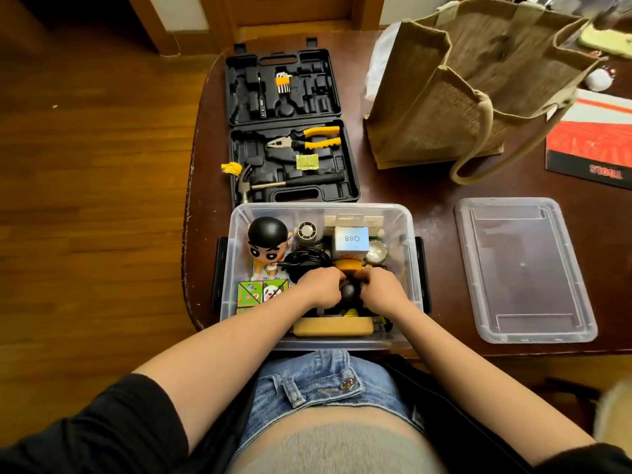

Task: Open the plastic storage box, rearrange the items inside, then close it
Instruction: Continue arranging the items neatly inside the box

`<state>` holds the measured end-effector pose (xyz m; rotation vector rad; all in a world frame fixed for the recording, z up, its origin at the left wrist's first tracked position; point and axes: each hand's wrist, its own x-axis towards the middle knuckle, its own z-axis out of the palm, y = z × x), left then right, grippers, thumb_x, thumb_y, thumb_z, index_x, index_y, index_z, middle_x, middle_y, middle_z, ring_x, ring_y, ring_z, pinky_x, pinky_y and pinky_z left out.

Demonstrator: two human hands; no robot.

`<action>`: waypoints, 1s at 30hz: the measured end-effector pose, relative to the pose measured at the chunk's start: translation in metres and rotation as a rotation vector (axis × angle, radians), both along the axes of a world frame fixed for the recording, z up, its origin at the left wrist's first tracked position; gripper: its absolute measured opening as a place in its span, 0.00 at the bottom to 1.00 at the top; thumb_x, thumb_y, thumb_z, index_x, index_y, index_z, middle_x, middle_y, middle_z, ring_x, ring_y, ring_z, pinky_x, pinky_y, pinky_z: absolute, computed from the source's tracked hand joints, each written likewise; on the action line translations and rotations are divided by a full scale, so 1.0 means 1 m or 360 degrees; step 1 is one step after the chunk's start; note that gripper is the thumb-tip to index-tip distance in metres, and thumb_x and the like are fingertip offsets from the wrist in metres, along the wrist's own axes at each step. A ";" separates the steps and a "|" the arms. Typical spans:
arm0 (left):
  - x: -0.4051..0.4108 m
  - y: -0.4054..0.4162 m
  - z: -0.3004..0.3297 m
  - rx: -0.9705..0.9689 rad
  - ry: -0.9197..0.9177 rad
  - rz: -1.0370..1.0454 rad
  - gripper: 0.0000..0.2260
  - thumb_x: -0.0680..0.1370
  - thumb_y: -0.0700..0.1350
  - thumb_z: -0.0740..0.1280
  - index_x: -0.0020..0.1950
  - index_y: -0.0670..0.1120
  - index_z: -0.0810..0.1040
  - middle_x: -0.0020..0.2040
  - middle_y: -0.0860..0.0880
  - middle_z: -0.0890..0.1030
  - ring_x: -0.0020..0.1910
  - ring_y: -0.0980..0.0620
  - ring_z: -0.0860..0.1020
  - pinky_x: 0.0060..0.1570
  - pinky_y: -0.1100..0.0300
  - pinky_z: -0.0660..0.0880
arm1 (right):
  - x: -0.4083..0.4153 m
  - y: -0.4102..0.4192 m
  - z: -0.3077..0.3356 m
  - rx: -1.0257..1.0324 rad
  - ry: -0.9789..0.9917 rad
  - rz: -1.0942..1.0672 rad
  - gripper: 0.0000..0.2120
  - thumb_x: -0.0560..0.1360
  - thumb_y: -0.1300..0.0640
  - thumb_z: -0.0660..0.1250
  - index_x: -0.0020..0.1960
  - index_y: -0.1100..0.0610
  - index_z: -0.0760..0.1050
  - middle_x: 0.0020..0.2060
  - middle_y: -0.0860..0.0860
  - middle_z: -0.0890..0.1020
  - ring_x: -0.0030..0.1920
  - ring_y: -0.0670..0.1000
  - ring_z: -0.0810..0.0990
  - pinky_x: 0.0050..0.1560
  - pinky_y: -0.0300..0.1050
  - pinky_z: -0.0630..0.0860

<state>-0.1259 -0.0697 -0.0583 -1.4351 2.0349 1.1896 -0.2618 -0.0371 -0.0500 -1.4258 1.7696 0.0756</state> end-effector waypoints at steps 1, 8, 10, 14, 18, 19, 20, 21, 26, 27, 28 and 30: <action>0.001 0.000 0.000 0.0001 0.0009 -0.0004 0.21 0.78 0.39 0.62 0.71 0.47 0.70 0.67 0.45 0.75 0.64 0.45 0.74 0.62 0.50 0.72 | 0.000 0.001 0.000 -0.0051 0.0054 0.0104 0.19 0.74 0.64 0.62 0.64 0.56 0.75 0.57 0.56 0.80 0.57 0.57 0.78 0.54 0.49 0.76; 0.020 -0.004 0.017 -0.0105 0.0125 -0.0101 0.19 0.76 0.37 0.63 0.66 0.48 0.76 0.65 0.48 0.77 0.64 0.49 0.73 0.62 0.55 0.72 | 0.001 -0.004 0.002 -0.0171 0.0483 0.0741 0.14 0.72 0.56 0.68 0.57 0.56 0.77 0.52 0.53 0.80 0.52 0.56 0.79 0.48 0.49 0.78; 0.025 -0.003 0.021 -0.0139 0.0125 -0.0155 0.19 0.76 0.37 0.64 0.67 0.47 0.75 0.65 0.48 0.77 0.64 0.49 0.74 0.63 0.55 0.72 | 0.004 -0.006 0.003 -0.0219 0.0568 0.0881 0.13 0.72 0.56 0.68 0.56 0.56 0.76 0.50 0.53 0.81 0.50 0.56 0.80 0.45 0.48 0.78; 0.027 0.000 0.025 -0.0123 0.0122 -0.0211 0.18 0.77 0.38 0.64 0.67 0.47 0.75 0.64 0.47 0.77 0.63 0.49 0.75 0.62 0.55 0.72 | 0.006 -0.002 -0.001 -0.0355 0.0642 0.1036 0.14 0.73 0.56 0.67 0.57 0.57 0.72 0.51 0.53 0.79 0.49 0.56 0.80 0.39 0.47 0.73; 0.023 0.002 0.030 -0.0040 0.0141 -0.0294 0.17 0.76 0.40 0.67 0.64 0.47 0.77 0.59 0.48 0.81 0.58 0.50 0.78 0.58 0.55 0.75 | 0.007 0.000 -0.003 -0.0391 0.0674 0.1043 0.13 0.75 0.54 0.66 0.57 0.57 0.73 0.53 0.53 0.78 0.49 0.56 0.80 0.37 0.47 0.70; 0.023 0.003 0.030 -0.0009 0.0148 -0.0314 0.16 0.76 0.41 0.67 0.64 0.47 0.78 0.57 0.49 0.81 0.56 0.50 0.78 0.56 0.56 0.75 | 0.007 0.001 -0.004 -0.0387 0.0674 0.1028 0.12 0.75 0.54 0.65 0.56 0.57 0.73 0.53 0.53 0.78 0.49 0.56 0.80 0.37 0.46 0.69; 0.022 0.003 0.031 0.0026 0.0162 -0.0325 0.16 0.75 0.41 0.68 0.63 0.47 0.78 0.55 0.49 0.82 0.54 0.50 0.79 0.54 0.57 0.76 | 0.007 0.002 -0.004 -0.0389 0.0669 0.1016 0.11 0.75 0.55 0.65 0.56 0.58 0.73 0.52 0.53 0.78 0.49 0.56 0.80 0.37 0.46 0.68; 0.021 0.005 0.031 0.0061 0.0181 -0.0328 0.15 0.75 0.41 0.68 0.62 0.47 0.79 0.54 0.49 0.82 0.53 0.50 0.79 0.53 0.58 0.75 | 0.007 0.002 -0.005 -0.0401 0.0663 0.1010 0.09 0.76 0.56 0.64 0.55 0.58 0.74 0.52 0.53 0.78 0.49 0.56 0.80 0.36 0.46 0.68; 0.017 0.008 0.029 0.0106 0.0237 -0.0289 0.12 0.76 0.43 0.68 0.59 0.46 0.81 0.54 0.47 0.82 0.46 0.54 0.75 0.46 0.64 0.69 | 0.009 0.001 -0.004 -0.0415 0.0565 0.0905 0.07 0.76 0.60 0.62 0.53 0.59 0.73 0.50 0.55 0.77 0.47 0.58 0.80 0.38 0.48 0.71; 0.017 0.009 0.029 0.0110 0.0230 -0.0290 0.12 0.76 0.43 0.67 0.60 0.46 0.80 0.55 0.48 0.81 0.46 0.55 0.74 0.46 0.63 0.68 | 0.010 0.001 -0.003 -0.0411 0.0553 0.0885 0.07 0.75 0.61 0.62 0.53 0.59 0.73 0.50 0.55 0.77 0.47 0.58 0.79 0.39 0.48 0.71; 0.017 0.009 0.029 0.0109 0.0221 -0.0294 0.12 0.77 0.43 0.67 0.60 0.46 0.80 0.56 0.48 0.81 0.46 0.55 0.73 0.46 0.63 0.68 | 0.009 0.002 -0.002 -0.0409 0.0546 0.0856 0.07 0.75 0.61 0.62 0.53 0.59 0.74 0.50 0.55 0.78 0.47 0.57 0.79 0.40 0.48 0.72; 0.018 0.009 0.029 0.0077 0.0202 -0.0269 0.13 0.77 0.42 0.66 0.61 0.46 0.80 0.57 0.47 0.80 0.50 0.53 0.75 0.48 0.62 0.70 | 0.005 0.001 0.004 -0.0404 0.0550 0.0745 0.07 0.75 0.61 0.62 0.52 0.58 0.75 0.49 0.54 0.80 0.47 0.56 0.79 0.40 0.47 0.73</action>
